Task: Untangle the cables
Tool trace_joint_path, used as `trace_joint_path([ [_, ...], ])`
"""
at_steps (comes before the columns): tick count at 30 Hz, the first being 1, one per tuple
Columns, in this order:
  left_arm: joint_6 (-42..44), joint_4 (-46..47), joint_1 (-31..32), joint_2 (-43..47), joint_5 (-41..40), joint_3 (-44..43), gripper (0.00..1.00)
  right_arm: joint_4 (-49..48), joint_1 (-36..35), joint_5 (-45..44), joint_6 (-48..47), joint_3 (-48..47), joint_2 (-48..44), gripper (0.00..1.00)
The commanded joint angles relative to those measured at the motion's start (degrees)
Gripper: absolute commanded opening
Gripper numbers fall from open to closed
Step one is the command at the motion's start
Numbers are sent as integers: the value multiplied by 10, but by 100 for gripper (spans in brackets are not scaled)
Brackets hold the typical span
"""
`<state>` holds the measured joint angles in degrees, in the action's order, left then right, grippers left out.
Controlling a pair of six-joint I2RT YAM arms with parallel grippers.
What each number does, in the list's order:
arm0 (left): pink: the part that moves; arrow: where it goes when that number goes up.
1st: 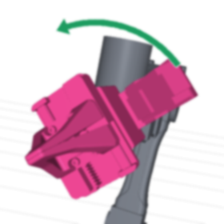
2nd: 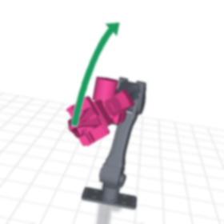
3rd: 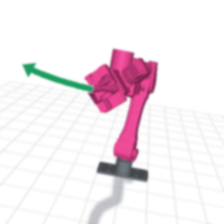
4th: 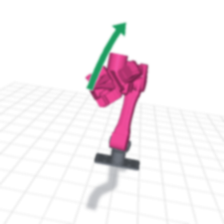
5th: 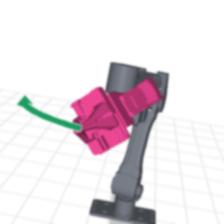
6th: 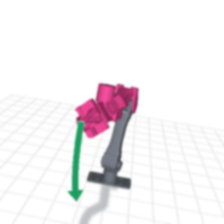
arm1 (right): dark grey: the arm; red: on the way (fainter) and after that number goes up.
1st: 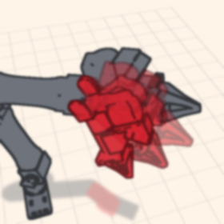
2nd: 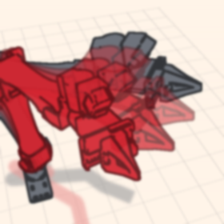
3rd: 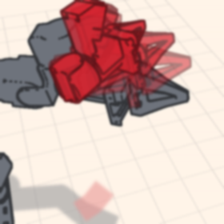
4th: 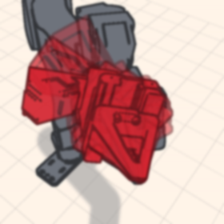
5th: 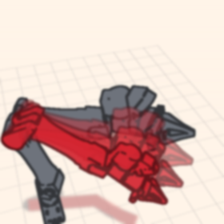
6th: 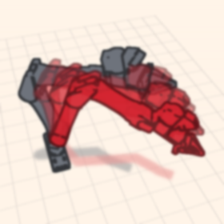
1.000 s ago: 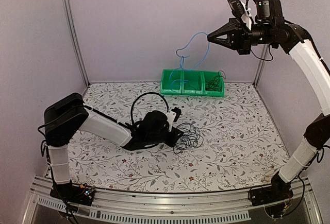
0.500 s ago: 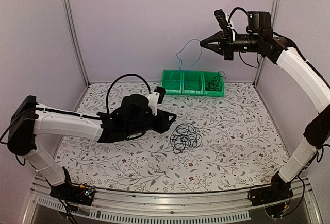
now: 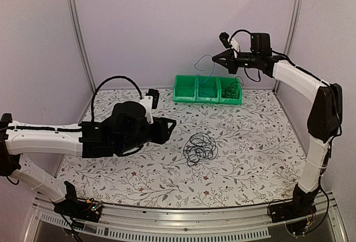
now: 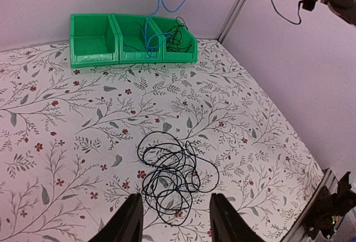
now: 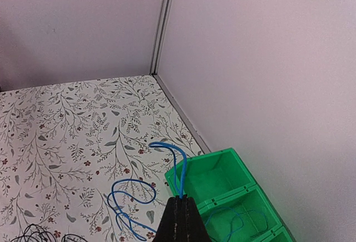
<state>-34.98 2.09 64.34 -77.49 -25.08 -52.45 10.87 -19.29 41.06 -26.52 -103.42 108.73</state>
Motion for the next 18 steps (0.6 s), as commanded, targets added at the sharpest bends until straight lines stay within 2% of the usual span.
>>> trace_joint_path([
  [1, -44, -75, 29, 25, -45, 12, 44, -75, 21, -30, 16, -37, 65, 0],
  [8, -105, -149, 77, 34, -88, 1, 44, -176, 35, -80, 19, -84, 173, 0],
  [14, -126, -197, 111, 10, -103, -42, 44, -213, 50, -125, 55, -209, 313, 0],
  [18, -128, -242, 127, -19, -104, -79, 44, -234, 49, -127, 40, -208, 347, 0],
])
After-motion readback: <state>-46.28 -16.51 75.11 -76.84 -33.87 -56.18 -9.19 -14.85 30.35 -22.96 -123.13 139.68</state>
